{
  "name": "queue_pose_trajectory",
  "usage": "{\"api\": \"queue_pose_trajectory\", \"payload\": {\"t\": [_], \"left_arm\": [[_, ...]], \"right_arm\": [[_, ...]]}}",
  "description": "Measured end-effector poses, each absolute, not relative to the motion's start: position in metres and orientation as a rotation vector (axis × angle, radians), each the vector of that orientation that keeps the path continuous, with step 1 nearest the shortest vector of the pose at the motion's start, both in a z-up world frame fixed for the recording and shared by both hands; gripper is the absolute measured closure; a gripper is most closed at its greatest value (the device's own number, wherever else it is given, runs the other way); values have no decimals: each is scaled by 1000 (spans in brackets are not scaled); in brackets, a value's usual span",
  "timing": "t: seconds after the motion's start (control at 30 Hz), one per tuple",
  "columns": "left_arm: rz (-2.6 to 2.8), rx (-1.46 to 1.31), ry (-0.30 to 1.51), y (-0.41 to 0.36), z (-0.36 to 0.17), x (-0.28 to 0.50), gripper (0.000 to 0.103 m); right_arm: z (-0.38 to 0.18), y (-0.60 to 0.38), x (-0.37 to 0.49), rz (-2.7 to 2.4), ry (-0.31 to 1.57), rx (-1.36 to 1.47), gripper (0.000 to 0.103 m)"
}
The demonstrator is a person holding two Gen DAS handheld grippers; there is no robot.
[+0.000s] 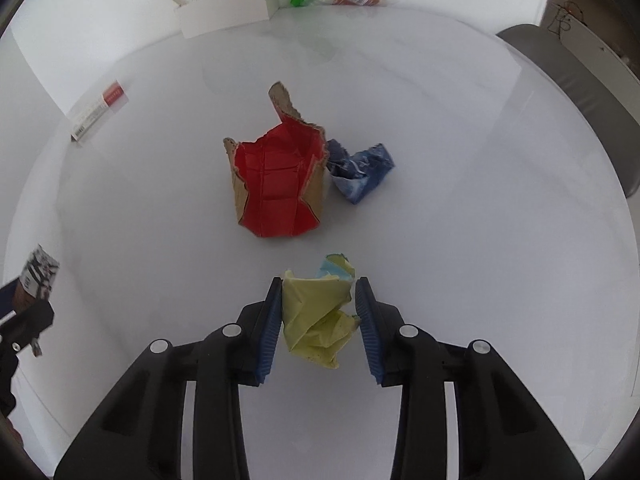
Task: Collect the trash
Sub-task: 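Grasp the yellow crumpled paper with the right tool while the left tool holds the snack bag, then carry both to the bin and open the right tool while the left tool releases the snack bag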
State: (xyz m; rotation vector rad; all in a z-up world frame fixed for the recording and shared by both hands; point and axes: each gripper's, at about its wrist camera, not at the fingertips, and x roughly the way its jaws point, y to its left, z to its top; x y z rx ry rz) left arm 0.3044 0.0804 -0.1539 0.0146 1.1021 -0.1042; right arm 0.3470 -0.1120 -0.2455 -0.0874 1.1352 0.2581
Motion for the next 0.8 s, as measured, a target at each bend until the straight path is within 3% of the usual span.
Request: {"api": "queue_pose_trajectory", "payload": {"t": [0.33,0.8], "left_arm": [[-340,106,1140,7,-134,197,67],[-655,291,1169,-106,-125,49,67]], "right_arm": [[-184,-193,177,182,1074,43,66],[-177,-295,-50,-14,1114,218,64]]}}
